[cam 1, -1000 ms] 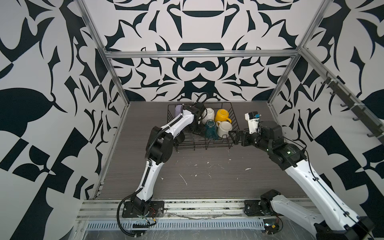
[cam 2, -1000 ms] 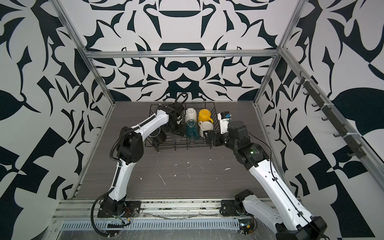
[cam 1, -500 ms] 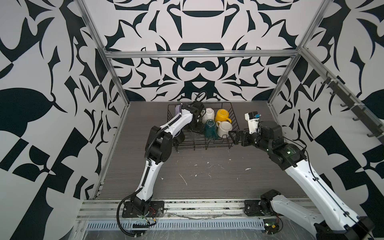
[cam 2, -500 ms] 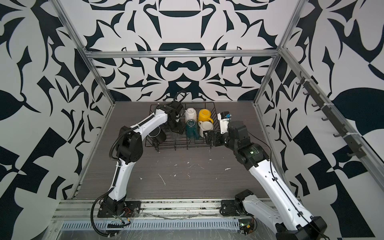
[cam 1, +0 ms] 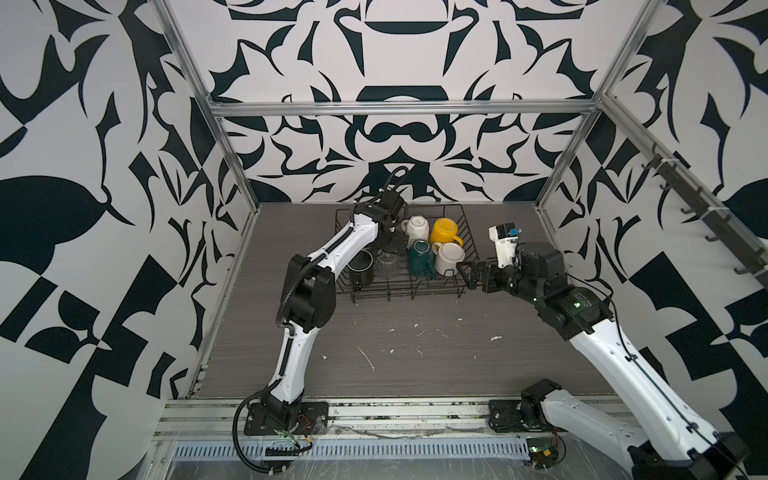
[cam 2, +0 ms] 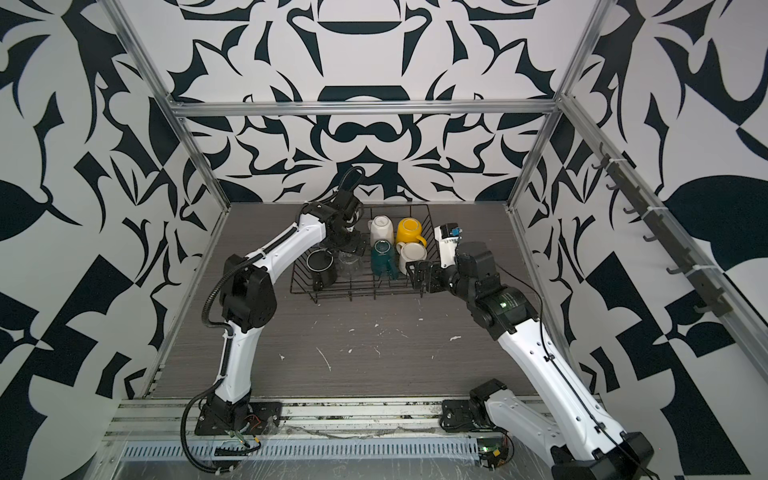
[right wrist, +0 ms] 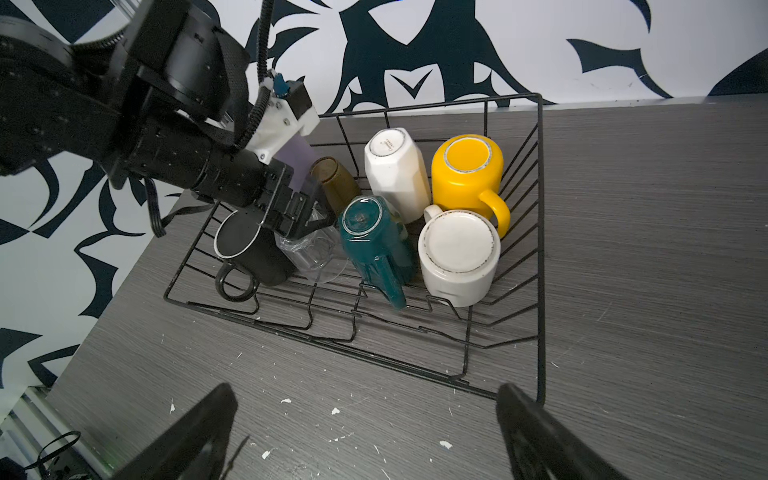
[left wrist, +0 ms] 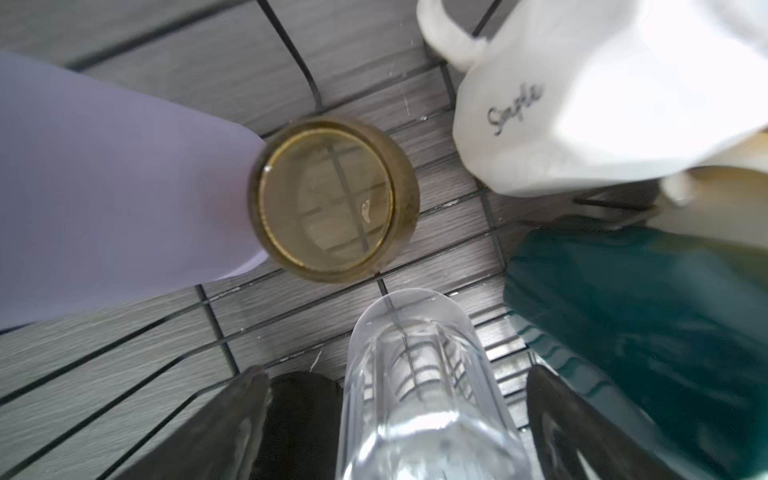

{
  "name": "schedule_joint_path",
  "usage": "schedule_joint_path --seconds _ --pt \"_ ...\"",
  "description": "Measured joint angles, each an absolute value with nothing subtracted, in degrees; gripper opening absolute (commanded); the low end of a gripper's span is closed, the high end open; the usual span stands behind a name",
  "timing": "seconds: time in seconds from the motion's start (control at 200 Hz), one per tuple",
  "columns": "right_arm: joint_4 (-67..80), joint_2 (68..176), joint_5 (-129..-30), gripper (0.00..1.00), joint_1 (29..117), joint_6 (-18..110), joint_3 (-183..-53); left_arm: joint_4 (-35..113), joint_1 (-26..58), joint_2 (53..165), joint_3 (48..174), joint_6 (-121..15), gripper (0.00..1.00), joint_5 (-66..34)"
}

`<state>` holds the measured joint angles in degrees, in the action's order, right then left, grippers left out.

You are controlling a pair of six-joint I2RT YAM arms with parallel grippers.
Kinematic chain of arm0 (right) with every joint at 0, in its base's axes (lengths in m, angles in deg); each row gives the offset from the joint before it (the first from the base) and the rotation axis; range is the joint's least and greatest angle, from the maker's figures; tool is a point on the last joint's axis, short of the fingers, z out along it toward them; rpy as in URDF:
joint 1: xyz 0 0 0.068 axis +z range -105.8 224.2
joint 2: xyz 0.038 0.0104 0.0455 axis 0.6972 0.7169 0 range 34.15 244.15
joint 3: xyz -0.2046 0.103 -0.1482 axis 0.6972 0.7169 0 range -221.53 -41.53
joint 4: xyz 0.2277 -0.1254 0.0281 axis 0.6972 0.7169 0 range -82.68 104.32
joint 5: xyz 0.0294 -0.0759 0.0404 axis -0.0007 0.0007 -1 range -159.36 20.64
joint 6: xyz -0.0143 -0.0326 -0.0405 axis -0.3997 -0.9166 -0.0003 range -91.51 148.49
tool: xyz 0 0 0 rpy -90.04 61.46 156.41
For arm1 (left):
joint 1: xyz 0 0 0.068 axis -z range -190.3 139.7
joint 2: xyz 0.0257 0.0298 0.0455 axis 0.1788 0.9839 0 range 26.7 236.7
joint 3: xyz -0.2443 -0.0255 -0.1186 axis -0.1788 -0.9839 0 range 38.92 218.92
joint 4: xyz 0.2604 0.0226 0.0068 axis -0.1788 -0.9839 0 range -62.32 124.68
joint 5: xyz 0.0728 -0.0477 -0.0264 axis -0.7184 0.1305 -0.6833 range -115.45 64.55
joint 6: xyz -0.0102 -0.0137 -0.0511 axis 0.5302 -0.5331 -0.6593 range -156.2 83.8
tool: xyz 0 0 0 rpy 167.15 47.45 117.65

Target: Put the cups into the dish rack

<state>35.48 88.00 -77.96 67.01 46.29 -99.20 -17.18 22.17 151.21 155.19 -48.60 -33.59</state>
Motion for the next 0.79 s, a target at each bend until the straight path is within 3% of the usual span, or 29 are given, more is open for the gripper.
schedule_joint_path --seconds 0.23,0.565,0.795 --pt "35.4 89.1 -78.0 1.00 66.8 45.8 -99.2 -7.1 22.1 140.9 144.5 -48.4 0.99 -33.6" --pt "29.5 91.7 -73.6 1.00 63.5 43.2 -96.3 16.9 21.4 114.9 119.7 -43.9 0.99 -36.4" --pt "15.5 96.3 -58.9 1.00 56.6 42.7 -83.7 33.7 16.4 97.1 96.0 -39.7 0.99 -42.0"
